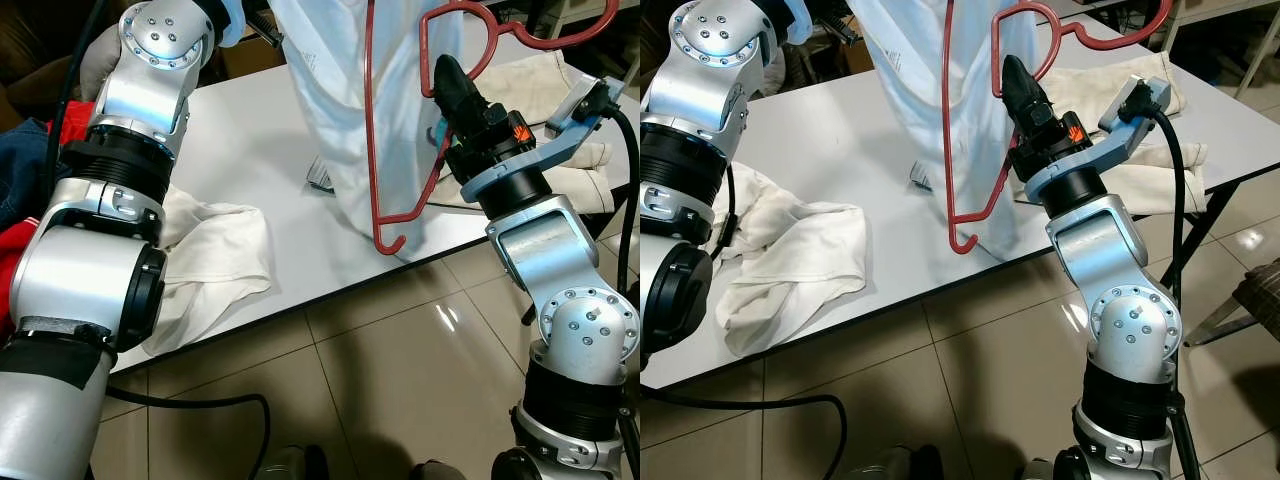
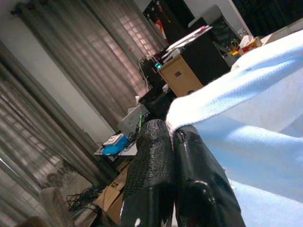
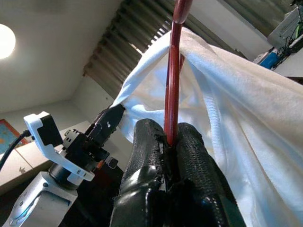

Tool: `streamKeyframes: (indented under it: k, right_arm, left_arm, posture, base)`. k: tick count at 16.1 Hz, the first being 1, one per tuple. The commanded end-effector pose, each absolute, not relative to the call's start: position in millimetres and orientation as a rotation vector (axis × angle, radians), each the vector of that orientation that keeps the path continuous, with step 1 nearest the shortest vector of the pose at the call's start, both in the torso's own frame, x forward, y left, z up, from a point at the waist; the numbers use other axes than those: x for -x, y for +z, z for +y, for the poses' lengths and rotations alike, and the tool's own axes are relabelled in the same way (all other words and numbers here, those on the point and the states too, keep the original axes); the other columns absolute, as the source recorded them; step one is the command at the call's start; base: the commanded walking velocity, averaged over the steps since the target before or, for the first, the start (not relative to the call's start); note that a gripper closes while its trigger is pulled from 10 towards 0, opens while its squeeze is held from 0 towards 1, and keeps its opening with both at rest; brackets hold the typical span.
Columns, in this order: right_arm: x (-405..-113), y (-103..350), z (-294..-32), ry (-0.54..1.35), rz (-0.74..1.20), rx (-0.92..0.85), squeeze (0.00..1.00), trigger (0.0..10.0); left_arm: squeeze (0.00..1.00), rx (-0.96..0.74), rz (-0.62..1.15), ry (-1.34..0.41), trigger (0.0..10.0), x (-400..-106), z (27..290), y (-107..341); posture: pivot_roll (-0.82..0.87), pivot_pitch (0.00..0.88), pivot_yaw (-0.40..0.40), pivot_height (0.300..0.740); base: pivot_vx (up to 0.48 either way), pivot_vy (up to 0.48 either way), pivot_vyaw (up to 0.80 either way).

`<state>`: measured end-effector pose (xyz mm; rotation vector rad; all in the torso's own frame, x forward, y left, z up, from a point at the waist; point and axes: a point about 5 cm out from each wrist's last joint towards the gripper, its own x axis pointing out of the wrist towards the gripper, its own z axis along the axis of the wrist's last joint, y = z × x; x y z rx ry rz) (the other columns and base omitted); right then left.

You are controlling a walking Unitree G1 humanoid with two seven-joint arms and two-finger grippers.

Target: Hang hanger

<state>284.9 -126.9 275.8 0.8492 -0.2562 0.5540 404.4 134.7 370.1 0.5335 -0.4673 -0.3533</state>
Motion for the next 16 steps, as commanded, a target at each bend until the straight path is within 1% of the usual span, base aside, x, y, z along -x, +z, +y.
streamKeyframes:
  k: [1,8,9,10,11,14,16]
  right_arm:
    - [-282.1,278.2,-124.8,0.575,-0.266,-0.857,0.00,10.0]
    - [-282.1,278.2,-124.8,0.575,-0.266,-0.857,0.00,10.0]
    - [-279.8,281.6,-127.2,0.585,-0.273,-0.854,0.00,10.0]
    - [-260.7,203.9,-157.1,0.288,0.008,-0.716,0.00,10.0]
    - [-246.3,172.5,-168.8,0.171,0.132,-0.645,0.00,10.0]
    - [-249.0,171.9,-166.0,0.187,0.136,-0.634,0.00,10.0]
    - [-244.9,169.9,-166.1,0.177,0.135,-0.629,0.00,10.0]
  left_arm:
    - [0.00,-0.538,-0.463,-0.326,0.0,-404.6,142.3,372.2]
    - [0.00,-0.538,-0.463,-0.326,0.0,-404.6,142.3,372.2]
    - [0.00,-0.545,-0.495,-0.293,0.0,-406.3,145.5,381.8]
    - [0.00,-0.494,-0.229,-0.634,0.0,-404.7,105.4,278.8]
    - [0.00,-0.432,-0.114,-0.786,0.0,-392.1,88.2,234.3]
    - [0.00,-0.417,-0.105,-0.789,0.0,-389.6,90.0,229.4]
    - [0.00,-0.393,-0.069,-0.809,0.0,-381.3,91.3,217.2]
  posture:
    - [-0.13,0.041,0.178,0.740]
    - [-0.13,0.041,0.178,0.740]
    - [-0.13,0.039,0.181,0.740]
    - [-0.15,0.054,0.180,0.740]
    - [-0.14,0.054,0.176,0.740]
    - [-0.14,0.055,0.169,0.740]
    - [-0.13,0.057,0.171,0.740]
  base:
    - [0.000,0.000,0.00]
    - [0.000,0.000,0.00]
    - [0.000,0.000,0.00]
    - [0.000,0.000,0.00]
    - [0.000,0.000,0.00]
    - [0.000,0.000,0.00]
    - [0.000,0.000,0.00]
